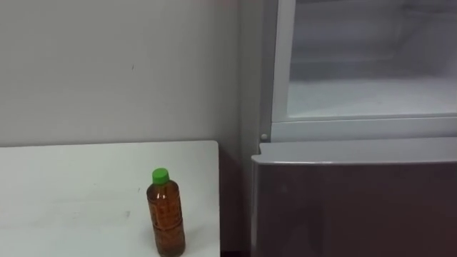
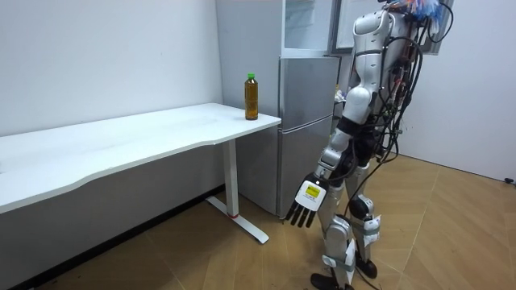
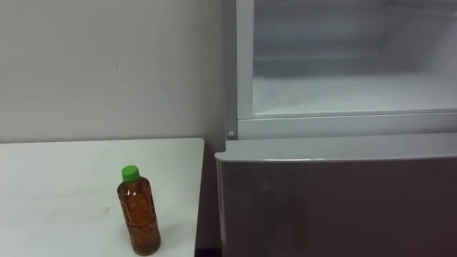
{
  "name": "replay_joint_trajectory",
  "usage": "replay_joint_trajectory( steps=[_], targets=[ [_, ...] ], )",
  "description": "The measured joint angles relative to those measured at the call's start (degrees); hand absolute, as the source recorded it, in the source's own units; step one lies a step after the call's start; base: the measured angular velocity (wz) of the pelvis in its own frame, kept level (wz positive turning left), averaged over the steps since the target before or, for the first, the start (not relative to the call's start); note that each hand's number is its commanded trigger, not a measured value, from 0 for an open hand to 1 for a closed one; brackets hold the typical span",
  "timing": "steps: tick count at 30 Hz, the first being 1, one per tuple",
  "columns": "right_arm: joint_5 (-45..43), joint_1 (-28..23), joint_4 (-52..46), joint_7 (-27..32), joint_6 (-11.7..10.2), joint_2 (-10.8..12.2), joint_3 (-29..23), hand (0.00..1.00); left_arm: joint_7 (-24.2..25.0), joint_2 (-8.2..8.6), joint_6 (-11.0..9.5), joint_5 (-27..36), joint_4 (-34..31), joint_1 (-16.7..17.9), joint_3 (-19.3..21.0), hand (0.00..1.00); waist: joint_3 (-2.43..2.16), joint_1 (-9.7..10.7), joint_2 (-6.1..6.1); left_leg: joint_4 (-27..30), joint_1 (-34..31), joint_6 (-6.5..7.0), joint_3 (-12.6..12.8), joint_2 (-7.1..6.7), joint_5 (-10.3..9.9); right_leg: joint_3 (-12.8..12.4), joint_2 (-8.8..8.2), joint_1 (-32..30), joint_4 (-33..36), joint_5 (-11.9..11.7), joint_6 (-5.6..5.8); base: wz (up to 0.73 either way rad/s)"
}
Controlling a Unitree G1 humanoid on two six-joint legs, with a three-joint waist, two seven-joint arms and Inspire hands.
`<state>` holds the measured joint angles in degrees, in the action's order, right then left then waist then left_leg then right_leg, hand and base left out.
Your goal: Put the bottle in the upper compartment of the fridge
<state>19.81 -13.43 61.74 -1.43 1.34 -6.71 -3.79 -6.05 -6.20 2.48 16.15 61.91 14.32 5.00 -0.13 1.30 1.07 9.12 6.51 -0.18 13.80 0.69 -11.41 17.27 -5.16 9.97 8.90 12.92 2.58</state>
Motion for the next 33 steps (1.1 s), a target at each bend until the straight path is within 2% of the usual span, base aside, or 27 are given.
replay_joint_trajectory(
  steps=[4,7,13,17,20,25,27,33],
  targets=[
    [0.1,-0.4,-1.7,0.0,0.1,-0.1,-0.1,0.0,0.5,0.0,0.0,-0.2,-0.1,0.0,0.9,0.0,-0.02,0.0,0.03,0.0,0.0,-0.01,0.0,0.08,0.0,0.0,0.05,0.0,0.2,0.0,-0.05,0.0],
    [0.4,-1.9,-7.9,0.1,1.3,-0.5,-0.4,0.0,0.9,-0.09,0.0,-0.1,0.0,-0.1,1.8,0.0,-0.14,0.2,0.23,0.1,0.0,0.0,0.1,0.1,0.0,0.0,0.03,0.0,0.1,0.0,-0.07,0.0],
    [0.4,-1.4,-18.8,0.0,1.4,-0.7,-2.1,0.0,1.9,-0.37,0.0,-0.2,-0.2,0.2,2.1,0.0,-0.07,0.5,0.48,0.4,-0.1,0.01,0.1,0.13,0.0,0.0,0.01,-0.1,0.0,-0.1,-0.09,0.0],
    [0.4,-1.4,-30.6,-0.2,2.0,-0.7,-1.9,0.0,2.2,-1.01,0.0,-0.4,-0.2,0.4,1.5,0.0,-0.17,1.5,0.66,0.4,-0.2,0.03,0.1,0.12,0.0,0.1,0.02,0.0,-0.1,-0.1,-0.09,0.0],
    [-0.1,-0.4,-33.8,-0.2,1.8,-0.7,-1.9,0.0,2.2,-1.36,0.0,-0.5,-0.1,0.2,1.6,0.0,-0.23,1.5,1.06,0.5,0.1,0.03,0.2,0.09,0.0,0.0,0.0,0.0,0.0,-0.1,-0.08,-0.01],
    [-3.6,-0.9,-38.7,-1.6,2.0,-0.6,-1.9,0.0,2.7,-1.36,0.0,-0.5,-0.1,0.2,1.5,0.0,-0.18,1.5,1.27,0.3,0.1,-0.06,0.7,0.34,-0.1,-0.5,0.06,-0.7,0.9,-0.1,-0.07,-0.06],
    [-4.4,-0.9,-42.6,-2.6,2.5,-0.6,-1.8,0.0,2.9,-1.38,0.0,-0.6,-0.1,0.3,1.5,0.0,0.11,1.3,1.04,0.3,-0.1,-0.15,1.2,0.6,-0.2,-1.3,0.29,-1.1,1.1,-0.2,-0.24,-0.17],
    [-4.4,-0.8,-51.6,-5.0,2.5,-0.6,-1.8,0.0,3.9,-1.49,-0.1,-0.6,0.3,0.4,1.6,0.0,0.04,1.3,1.09,0.4,-0.1,-0.14,1.5,0.66,-0.3,-1.4,0.35,-1.0,1.2,-0.3,-0.39,-0.02]
  ],
)
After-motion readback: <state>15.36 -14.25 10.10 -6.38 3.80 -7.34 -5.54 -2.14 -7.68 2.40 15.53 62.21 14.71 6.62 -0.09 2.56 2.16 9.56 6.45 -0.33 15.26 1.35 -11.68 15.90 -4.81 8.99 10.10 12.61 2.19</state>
